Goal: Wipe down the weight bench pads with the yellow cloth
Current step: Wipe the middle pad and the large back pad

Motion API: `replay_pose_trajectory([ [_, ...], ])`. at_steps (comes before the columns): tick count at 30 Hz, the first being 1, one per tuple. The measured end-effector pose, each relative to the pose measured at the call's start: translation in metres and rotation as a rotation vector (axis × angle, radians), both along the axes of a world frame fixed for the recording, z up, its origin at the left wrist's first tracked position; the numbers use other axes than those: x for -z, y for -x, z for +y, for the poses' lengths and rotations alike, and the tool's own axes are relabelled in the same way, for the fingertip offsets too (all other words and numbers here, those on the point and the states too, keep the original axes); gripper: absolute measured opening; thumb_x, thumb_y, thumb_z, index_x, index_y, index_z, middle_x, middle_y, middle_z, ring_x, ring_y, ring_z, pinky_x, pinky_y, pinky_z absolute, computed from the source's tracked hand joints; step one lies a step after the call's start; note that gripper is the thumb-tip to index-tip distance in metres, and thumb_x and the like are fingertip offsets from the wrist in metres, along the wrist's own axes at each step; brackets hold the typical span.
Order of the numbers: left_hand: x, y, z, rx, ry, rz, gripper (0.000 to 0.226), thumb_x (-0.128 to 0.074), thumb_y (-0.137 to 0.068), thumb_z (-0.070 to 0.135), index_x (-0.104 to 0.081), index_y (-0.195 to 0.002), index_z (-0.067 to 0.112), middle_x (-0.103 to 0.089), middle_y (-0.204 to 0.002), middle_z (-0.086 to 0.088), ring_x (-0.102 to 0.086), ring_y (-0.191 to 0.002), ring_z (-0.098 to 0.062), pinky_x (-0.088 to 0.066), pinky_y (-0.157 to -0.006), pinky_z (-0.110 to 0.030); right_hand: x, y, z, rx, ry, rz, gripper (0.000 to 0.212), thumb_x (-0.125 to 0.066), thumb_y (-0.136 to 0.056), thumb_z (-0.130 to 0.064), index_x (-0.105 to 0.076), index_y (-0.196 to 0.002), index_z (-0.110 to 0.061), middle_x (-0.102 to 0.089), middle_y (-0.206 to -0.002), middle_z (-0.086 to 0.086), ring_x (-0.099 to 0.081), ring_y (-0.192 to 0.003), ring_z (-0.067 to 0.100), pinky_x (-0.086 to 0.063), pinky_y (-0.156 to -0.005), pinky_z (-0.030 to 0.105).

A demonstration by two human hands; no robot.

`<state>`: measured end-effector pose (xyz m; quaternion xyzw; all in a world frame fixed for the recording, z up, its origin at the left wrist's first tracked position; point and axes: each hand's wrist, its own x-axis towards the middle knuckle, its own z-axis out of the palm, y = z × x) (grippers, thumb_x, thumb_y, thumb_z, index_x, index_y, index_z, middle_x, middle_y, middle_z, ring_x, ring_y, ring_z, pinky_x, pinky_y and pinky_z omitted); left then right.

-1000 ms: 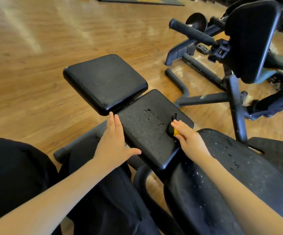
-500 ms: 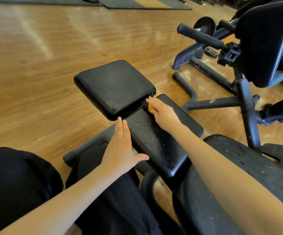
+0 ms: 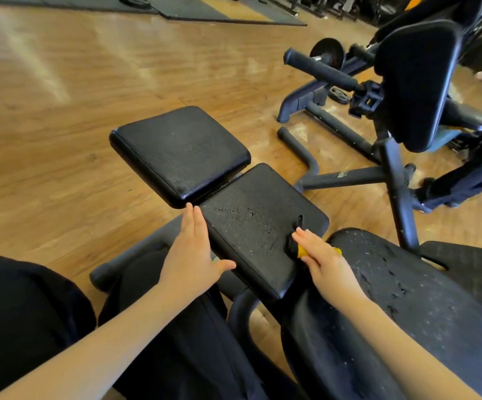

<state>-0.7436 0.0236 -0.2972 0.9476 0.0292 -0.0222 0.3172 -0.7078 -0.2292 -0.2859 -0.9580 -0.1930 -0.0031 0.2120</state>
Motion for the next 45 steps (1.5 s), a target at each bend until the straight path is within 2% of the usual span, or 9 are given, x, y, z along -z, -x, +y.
replay_pose_trajectory([
  [4,-0.001,-0.001,-0.003,-0.006,0.005,0.002,0.121,-0.069,-0.074,0.052,0.015,-0.146,0.002,0.022,-0.154,-0.012,0.006,-0.145,-0.021,-0.015,-0.114,-0.026,-0.002,-0.016,0.022,-0.131,0.035,-0.021,0.044,-0.050,-0.089,-0.003,-0.048,-0.131,-0.016,-0.038,-0.136,-0.012,-0.027,-0.132,0.006,-0.013,-0.111,0.016],
  [7,-0.001,-0.001,-0.004,-0.023,0.008,0.005,0.122,-0.069,-0.073,0.052,0.016,-0.146,0.003,0.023,-0.154,-0.010,0.002,-0.145,-0.019,-0.020,-0.113,-0.027,-0.002,-0.043,0.055,-0.205,0.064,-0.006,0.045,-0.049,-0.091,-0.004,-0.044,-0.134,-0.017,-0.040,-0.143,-0.004,-0.026,-0.134,0.007,-0.009,-0.109,0.011],
  [14,0.001,-0.001,-0.003,-0.040,0.033,0.007,0.122,-0.071,-0.073,0.051,0.015,-0.147,0.008,0.025,-0.154,-0.004,-0.005,-0.145,-0.016,-0.029,-0.108,-0.026,-0.008,-0.091,0.126,-0.164,-0.013,0.005,0.044,-0.044,-0.094,-0.006,-0.041,-0.136,-0.017,-0.036,-0.147,-0.002,-0.024,-0.140,0.012,-0.014,-0.114,0.025],
  [17,0.001,-0.001,-0.002,-0.027,0.030,0.013,0.122,-0.070,-0.073,0.052,0.017,-0.146,0.008,0.026,-0.154,-0.004,-0.001,-0.145,-0.014,-0.029,-0.106,-0.023,-0.009,-0.086,0.124,-0.160,-0.044,0.001,0.044,-0.045,-0.094,-0.005,-0.042,-0.136,-0.016,-0.037,-0.147,-0.001,-0.025,-0.139,0.013,-0.014,-0.115,0.025],
  [22,0.001,-0.002,0.005,-0.021,0.019,0.026,0.129,-0.071,-0.067,0.059,0.018,-0.146,0.007,0.022,-0.155,-0.006,0.002,-0.145,-0.016,-0.025,-0.110,-0.027,-0.005,-0.046,0.077,-0.208,-0.003,0.022,0.047,-0.049,-0.091,-0.003,-0.042,-0.136,-0.018,-0.037,-0.146,-0.003,-0.025,-0.137,0.008,-0.016,-0.116,0.027],
  [26,0.000,-0.004,0.006,-0.021,0.019,0.046,0.132,-0.072,-0.064,0.059,0.020,-0.145,0.008,0.017,-0.156,-0.007,0.002,-0.145,-0.018,-0.022,-0.113,-0.031,0.000,-0.004,0.024,-0.202,-0.006,-0.011,0.046,-0.049,-0.087,-0.005,-0.048,-0.131,-0.018,-0.040,-0.137,-0.010,-0.027,-0.133,0.001,-0.014,-0.113,0.017],
  [29,-0.001,-0.005,0.005,-0.025,0.020,0.049,0.132,-0.072,-0.065,0.057,0.020,-0.145,0.007,0.017,-0.156,-0.008,0.001,-0.145,-0.019,-0.022,-0.113,-0.031,0.002,0.012,0.014,-0.178,-0.021,-0.007,0.048,-0.046,-0.084,-0.006,-0.047,-0.131,-0.018,-0.040,-0.136,-0.013,-0.022,-0.132,-0.002,-0.007,-0.111,0.009],
  [36,0.003,-0.007,0.003,-0.017,0.036,0.041,0.132,-0.073,-0.067,0.055,0.021,-0.144,0.006,0.020,-0.155,-0.008,0.005,-0.145,-0.018,-0.018,-0.114,-0.029,0.001,-0.020,0.052,-0.319,0.012,0.019,0.046,-0.050,-0.085,-0.004,-0.050,-0.130,-0.016,-0.039,-0.137,-0.011,-0.024,-0.131,-0.003,-0.008,-0.108,0.004],
  [45,0.003,-0.006,0.003,-0.045,0.034,0.043,0.132,-0.072,-0.067,0.058,0.023,-0.144,0.009,0.021,-0.156,-0.005,0.005,-0.145,-0.015,-0.019,-0.113,-0.029,-0.007,-0.075,0.144,-0.289,-0.029,0.001,0.043,-0.047,-0.092,-0.006,-0.046,-0.133,-0.019,-0.041,-0.144,-0.004,-0.027,-0.138,0.011,-0.013,-0.108,0.016],
])
